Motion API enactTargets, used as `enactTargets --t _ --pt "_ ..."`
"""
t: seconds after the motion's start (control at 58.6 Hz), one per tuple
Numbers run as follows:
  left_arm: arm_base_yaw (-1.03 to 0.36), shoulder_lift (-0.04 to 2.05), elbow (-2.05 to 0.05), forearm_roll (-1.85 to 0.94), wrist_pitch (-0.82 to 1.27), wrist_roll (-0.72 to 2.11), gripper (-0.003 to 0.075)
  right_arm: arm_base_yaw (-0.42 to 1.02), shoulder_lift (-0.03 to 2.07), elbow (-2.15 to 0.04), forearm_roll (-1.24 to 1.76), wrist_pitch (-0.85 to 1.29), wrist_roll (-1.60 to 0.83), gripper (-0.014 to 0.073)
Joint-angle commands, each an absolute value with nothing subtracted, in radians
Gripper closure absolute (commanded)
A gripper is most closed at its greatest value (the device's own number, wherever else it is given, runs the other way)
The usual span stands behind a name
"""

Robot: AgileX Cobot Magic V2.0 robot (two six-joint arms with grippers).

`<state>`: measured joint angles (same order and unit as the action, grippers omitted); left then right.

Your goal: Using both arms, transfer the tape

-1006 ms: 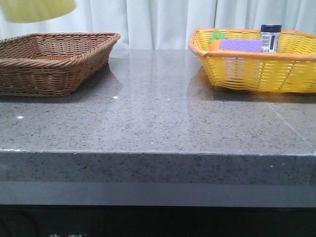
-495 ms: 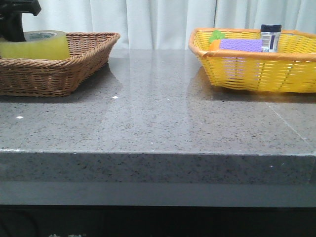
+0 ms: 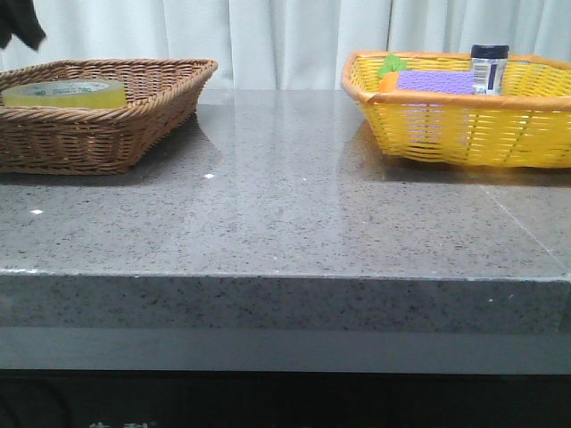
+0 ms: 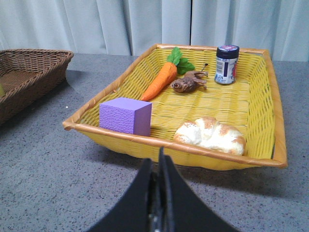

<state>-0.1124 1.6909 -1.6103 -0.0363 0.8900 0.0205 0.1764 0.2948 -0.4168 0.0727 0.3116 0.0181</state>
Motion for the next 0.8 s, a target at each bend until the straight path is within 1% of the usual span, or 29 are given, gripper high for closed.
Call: enactTargets --t 0.0,0.017,0.136,0.256,0.529,0.631,0.785 --pt "-0.113 1.6 -1.638 -0.048 0.844 0.014 0.0724 0.172 0.302 -0.442 0.061 0.236 0.015 0.0662" --pt "-0.113 1.593 -1.631 -0.05 0.84 0.017 0.0743 0.172 0.302 -0.442 0.061 0.236 0.015 0.0662" --pt "-0.122 1.523 -1.56 -0.05 0.766 0.037 0.074 0.172 0.302 -0.442 0.061 0.236 0.015 0.0662" --pt "-0.14 1.414 -1.434 -0.05 0.666 0.039 0.074 0.172 0.302 -0.442 0.061 0.236 0.015 0.0662" --pt "-0.208 1.103 -1.049 -0.067 0.45 0.039 0.074 0.172 0.302 -0.442 0.061 0.236 0.015 0.0662" --pt "-0.217 0.956 -0.882 -0.096 0.362 0.039 0.074 0.172 0.302 -0.442 0.061 0.236 0.015 0.0662" --pt "-0.217 0.749 -0.687 -0.096 0.316 0.039 0.074 0.172 0.302 -0.442 0.061 0.236 0.015 0.0662"
